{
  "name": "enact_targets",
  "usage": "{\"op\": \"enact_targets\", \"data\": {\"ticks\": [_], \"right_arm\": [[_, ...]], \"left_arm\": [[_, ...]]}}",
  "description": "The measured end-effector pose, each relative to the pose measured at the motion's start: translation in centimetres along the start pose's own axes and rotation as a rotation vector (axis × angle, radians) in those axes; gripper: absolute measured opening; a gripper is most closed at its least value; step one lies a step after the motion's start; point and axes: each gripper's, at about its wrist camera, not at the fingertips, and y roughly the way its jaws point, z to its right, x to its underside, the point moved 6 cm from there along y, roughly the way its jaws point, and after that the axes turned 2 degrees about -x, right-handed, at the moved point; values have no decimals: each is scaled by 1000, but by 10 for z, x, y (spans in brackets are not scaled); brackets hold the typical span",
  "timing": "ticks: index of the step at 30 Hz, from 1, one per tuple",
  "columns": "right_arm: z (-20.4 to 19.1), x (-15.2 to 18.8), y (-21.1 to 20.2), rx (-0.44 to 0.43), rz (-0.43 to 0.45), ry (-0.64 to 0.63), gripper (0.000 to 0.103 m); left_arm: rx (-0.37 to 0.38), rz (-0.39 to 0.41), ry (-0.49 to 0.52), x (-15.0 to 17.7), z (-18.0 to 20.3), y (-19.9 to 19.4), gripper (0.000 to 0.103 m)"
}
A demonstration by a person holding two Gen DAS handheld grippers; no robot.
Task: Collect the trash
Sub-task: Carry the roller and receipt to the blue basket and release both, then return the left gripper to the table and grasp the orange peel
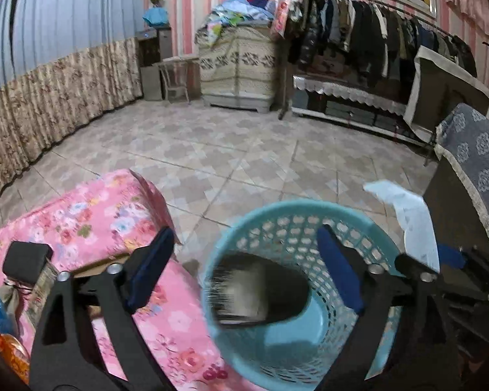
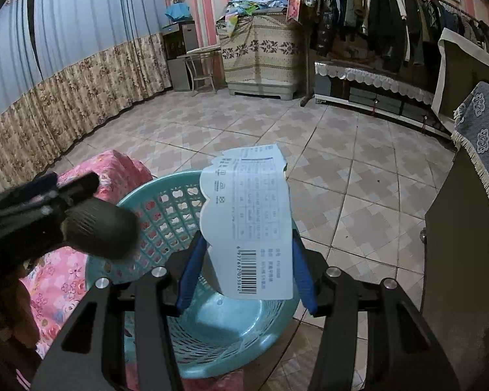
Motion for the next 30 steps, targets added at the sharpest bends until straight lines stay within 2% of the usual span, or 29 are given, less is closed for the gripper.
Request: {"op": "enact_targets", "data": {"ticks": [6, 16, 17, 18, 20, 24, 26, 30], "right_arm": [[-15, 6, 8, -14, -15, -24, 51], [-40, 2, 21, -36, -21, -46, 51], [-41, 0, 21, -36, -15, -46, 54], [-42, -3, 20, -32, -2, -44, 69], [-44, -7, 16, -15, 30, -40, 89], [-50, -6, 10, -10, 24, -29, 89], [-55, -4, 3, -10, 36, -30, 95], [-80, 8, -19, -40, 67, -63, 96]], "left_arm": [[-86, 31, -26, -8, -33, -13, 94], [-178, 58, -110, 5, -93, -50, 96], [-184, 63, -121, 6, -99, -56, 97], [-190, 67, -127, 7, -104, -60, 97], [-207, 75, -143, 9, -114, -73, 97], [-252, 94, -168, 19, -139, -102, 97], [-267, 99, -187, 26, -150, -115, 97], [-299, 94, -216, 47, -177, -142, 97]]}}
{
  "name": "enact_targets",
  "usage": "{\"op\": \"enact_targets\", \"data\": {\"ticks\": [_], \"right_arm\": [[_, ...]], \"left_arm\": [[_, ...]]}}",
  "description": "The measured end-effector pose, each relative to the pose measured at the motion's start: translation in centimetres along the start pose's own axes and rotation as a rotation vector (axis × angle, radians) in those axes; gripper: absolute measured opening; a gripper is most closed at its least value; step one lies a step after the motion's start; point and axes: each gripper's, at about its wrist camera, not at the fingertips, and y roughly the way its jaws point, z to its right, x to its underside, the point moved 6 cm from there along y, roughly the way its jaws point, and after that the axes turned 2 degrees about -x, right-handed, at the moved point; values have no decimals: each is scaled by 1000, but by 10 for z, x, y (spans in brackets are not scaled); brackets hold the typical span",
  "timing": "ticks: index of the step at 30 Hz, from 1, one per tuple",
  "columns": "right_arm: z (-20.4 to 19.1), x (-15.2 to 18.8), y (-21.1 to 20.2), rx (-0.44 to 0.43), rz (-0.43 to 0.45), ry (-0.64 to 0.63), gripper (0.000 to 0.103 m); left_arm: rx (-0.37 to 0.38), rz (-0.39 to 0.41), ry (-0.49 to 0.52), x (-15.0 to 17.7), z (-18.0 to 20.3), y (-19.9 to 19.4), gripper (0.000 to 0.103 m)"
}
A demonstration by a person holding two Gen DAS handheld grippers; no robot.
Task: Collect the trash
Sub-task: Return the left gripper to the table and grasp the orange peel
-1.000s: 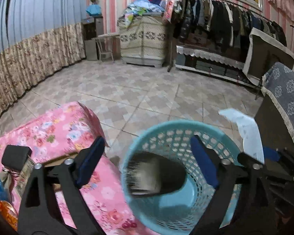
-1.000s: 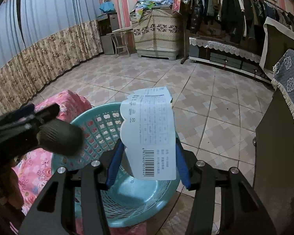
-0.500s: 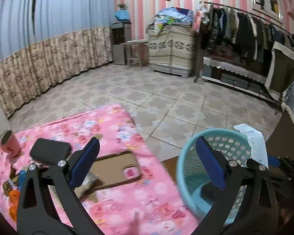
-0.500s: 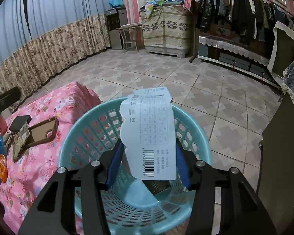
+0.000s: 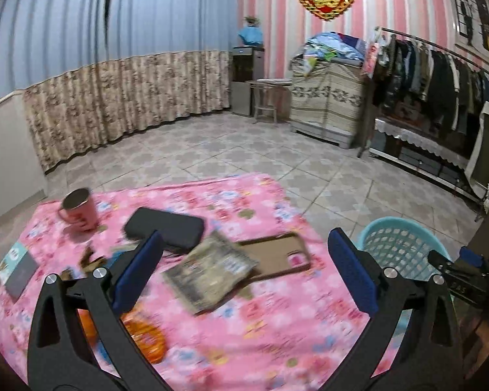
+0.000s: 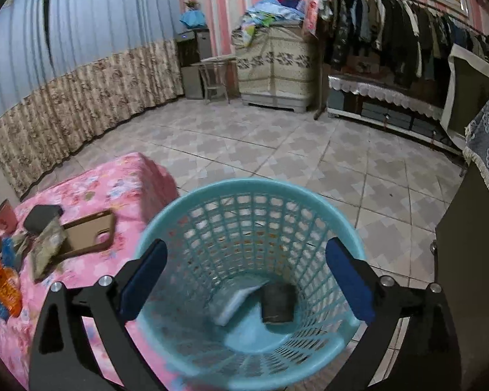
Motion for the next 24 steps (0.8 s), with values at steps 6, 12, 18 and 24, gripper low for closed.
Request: {"op": "enact_targets", "data": {"ticks": [6, 12, 18, 24], "right_arm": [[-55, 11, -35, -79, 49, -54, 96], [-117, 16, -52, -158, 60, -113, 96], [-185, 26, -64, -233, 74, -202, 96], [-239, 26, -55, -275, 84, -273, 96]], "left_arm": [[-62, -9, -21, 20, -63, -26, 97], [-167, -24, -25, 47, -136, -32, 98], [-212, -82, -78, 79, -191, -16, 98], [-225, -143, -121, 116, -218, 6, 97]]}}
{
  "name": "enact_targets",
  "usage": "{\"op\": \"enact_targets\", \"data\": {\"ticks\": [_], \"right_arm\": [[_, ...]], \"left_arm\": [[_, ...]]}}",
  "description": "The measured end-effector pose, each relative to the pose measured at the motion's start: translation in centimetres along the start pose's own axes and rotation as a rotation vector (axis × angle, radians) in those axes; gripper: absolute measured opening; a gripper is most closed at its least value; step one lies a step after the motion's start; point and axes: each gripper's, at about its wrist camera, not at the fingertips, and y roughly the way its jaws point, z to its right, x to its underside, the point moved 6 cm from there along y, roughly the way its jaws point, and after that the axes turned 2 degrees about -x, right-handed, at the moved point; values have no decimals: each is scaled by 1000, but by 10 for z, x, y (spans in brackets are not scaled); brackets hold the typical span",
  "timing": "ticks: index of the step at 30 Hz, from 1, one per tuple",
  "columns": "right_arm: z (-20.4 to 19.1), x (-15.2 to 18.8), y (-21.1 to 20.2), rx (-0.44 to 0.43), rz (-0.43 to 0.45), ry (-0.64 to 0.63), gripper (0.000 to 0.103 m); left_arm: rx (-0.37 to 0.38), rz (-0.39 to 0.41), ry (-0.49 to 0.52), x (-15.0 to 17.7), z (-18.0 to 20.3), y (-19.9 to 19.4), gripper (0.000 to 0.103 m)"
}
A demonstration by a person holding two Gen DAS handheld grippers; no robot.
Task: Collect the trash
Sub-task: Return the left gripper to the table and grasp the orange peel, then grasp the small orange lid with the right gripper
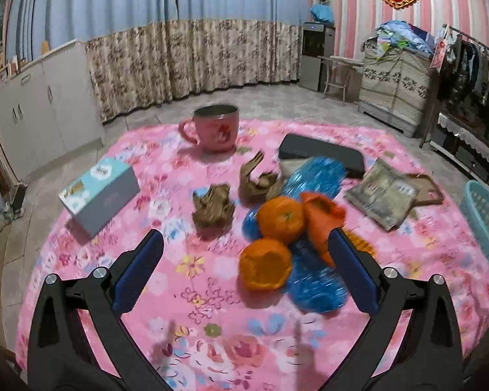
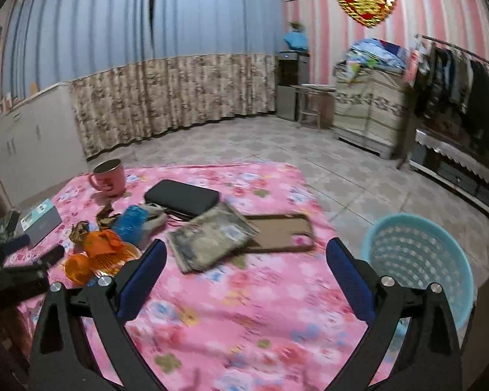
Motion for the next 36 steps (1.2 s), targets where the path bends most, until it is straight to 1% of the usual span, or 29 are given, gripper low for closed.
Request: {"op": "enact_targets", "data": {"ticks": [2, 6, 7, 8, 10, 13, 15, 16, 18, 19, 20, 21, 23, 27, 31, 33, 36], "right_arm": [[-10, -3, 10, -6, 5, -19, 96], [-23, 2, 27, -8, 4, -59, 96], [-22, 7, 33, -4, -9, -64, 96], [-21, 11, 38, -5, -23, -60, 96], [-17, 18, 48, -14, -66, -43, 96], [-14, 20, 54, 1, -80, -45, 96], [-14, 20, 56, 8, -80, -49, 96], [-13, 21, 56, 8, -82, -50, 96], [-12, 23, 58, 6, -89, -46, 96], [-13, 24, 59, 2, -94, -45, 96], [-14, 25, 59, 0, -96, -46, 96], [-15, 26, 60, 0, -98, -51, 96], [-20, 27, 61, 0, -98, -72, 96], [-28, 29, 61, -8, -92, -89, 96], [-38, 35, 61, -31, -107, -104, 96], [-44, 40, 62, -43, -118, -114, 96], [-63, 52, 65, -80, -149, -143, 96]], "left_arm": [[-7, -45, 8, 8, -2, 12, 97], [5, -83, -3, 15, -7, 25, 96], [21, -97, -12, 17, -6, 30, 94], [27, -107, -11, 18, -5, 33, 89], [35, -121, -5, 20, -2, 40, 88], [64, -127, -6, 16, 5, 47, 86], [75, -145, 10, 17, 12, 53, 76], [86, -168, 18, 19, 16, 59, 73], [103, -206, 24, 24, 22, 66, 57], [116, -220, 25, 26, 24, 67, 56], [114, -212, 32, 26, 25, 65, 52], [126, -211, 34, 25, 26, 64, 44], [140, -210, 22, 24, 24, 61, 42], [104, -208, 23, 22, 16, 56, 39], [66, -145, 2, 11, -4, 36, 39], [36, -93, 1, 3, -14, 23, 39], [35, -56, -20, -6, -24, 15, 39]]}}
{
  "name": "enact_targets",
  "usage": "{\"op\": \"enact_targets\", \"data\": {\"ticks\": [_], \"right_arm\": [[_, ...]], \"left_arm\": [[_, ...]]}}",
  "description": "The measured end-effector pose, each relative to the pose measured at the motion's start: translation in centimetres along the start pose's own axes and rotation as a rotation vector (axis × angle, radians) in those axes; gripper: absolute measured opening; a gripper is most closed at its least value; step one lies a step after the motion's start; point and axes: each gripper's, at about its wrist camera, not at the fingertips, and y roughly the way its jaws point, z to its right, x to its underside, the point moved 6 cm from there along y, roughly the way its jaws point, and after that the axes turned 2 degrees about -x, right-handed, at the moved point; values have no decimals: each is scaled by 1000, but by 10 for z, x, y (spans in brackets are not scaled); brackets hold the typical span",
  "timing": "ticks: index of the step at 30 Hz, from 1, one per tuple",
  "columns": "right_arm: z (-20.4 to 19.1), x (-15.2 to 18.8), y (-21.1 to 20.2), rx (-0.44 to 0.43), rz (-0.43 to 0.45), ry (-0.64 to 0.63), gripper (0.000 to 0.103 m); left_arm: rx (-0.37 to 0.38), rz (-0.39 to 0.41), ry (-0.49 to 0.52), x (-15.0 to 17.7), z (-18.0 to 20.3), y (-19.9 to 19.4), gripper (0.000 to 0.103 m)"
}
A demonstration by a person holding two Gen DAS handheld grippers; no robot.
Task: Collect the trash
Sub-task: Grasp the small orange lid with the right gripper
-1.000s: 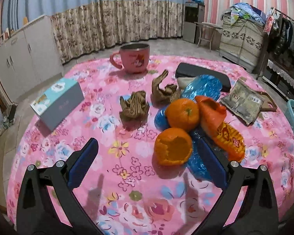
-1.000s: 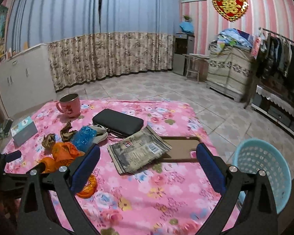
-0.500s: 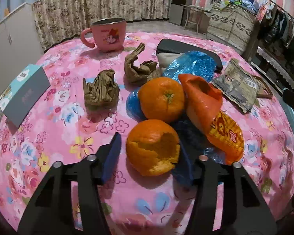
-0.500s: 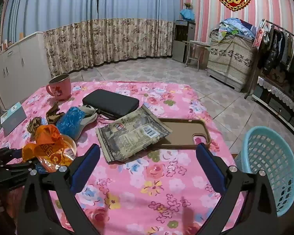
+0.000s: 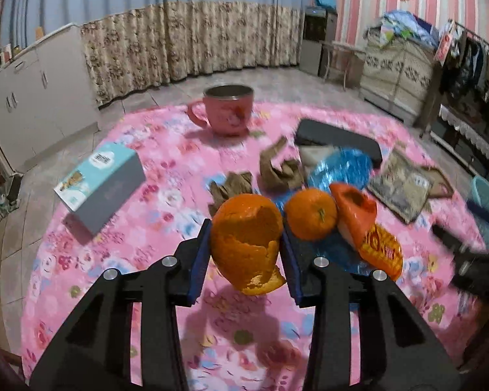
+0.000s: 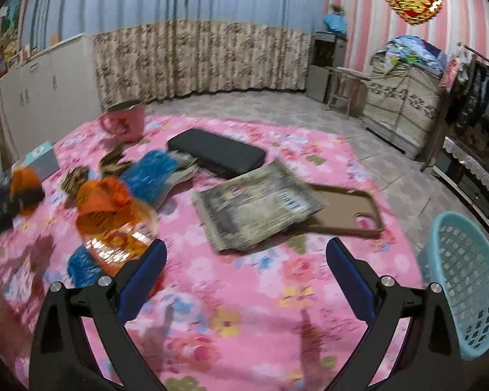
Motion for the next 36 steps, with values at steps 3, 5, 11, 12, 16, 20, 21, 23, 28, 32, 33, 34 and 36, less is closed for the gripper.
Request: {"op": "enact_targets", "data": {"ticks": [3, 5, 11, 12, 16, 20, 21, 23, 28, 32, 33, 34, 36], "right_arm": [[-23, 9, 4, -35, -28, -43, 96], [-35, 15, 7, -42, -47, -82, 95], [-50, 18, 10, -48, -69, -122, 95], [-50, 18, 12, -56, -81, -115, 94], [-54, 20, 18, -74, -113, -116, 88], [-60, 20, 16, -81, -112, -130, 88], [-61, 19, 17, -76, -108, -140, 84], [-63, 16, 22, -81, -111, -145, 68], [-60, 13, 30, -167, -134, -81, 42], [-56, 10, 25, -164, -101, -81, 40], [-54, 8, 23, -168, -93, -72, 40], [-53, 7, 22, -171, -90, -66, 40], [-49, 5, 19, -173, -77, -60, 40]], "left_arm": [[0, -7, -32, -4, -8, 2, 39], [0, -10, -43, -4, -11, 4, 39], [-9, -6, -53, -6, -14, 2, 39], [-11, -2, -55, -7, -14, 1, 39], [-8, 3, -61, -9, -15, 0, 39], [-19, 7, -62, -10, -17, 0, 39], [-17, 6, -68, -10, -18, 0, 39], [-10, 6, -81, -11, -18, -1, 39], [-6, 13, -72, -12, -14, -2, 39], [-7, 10, -64, -11, -13, 0, 39], [-7, 9, -61, -11, -12, 0, 39], [-7, 10, -59, -10, -12, 0, 39], [-6, 13, -54, -11, -11, -1, 39]]}}
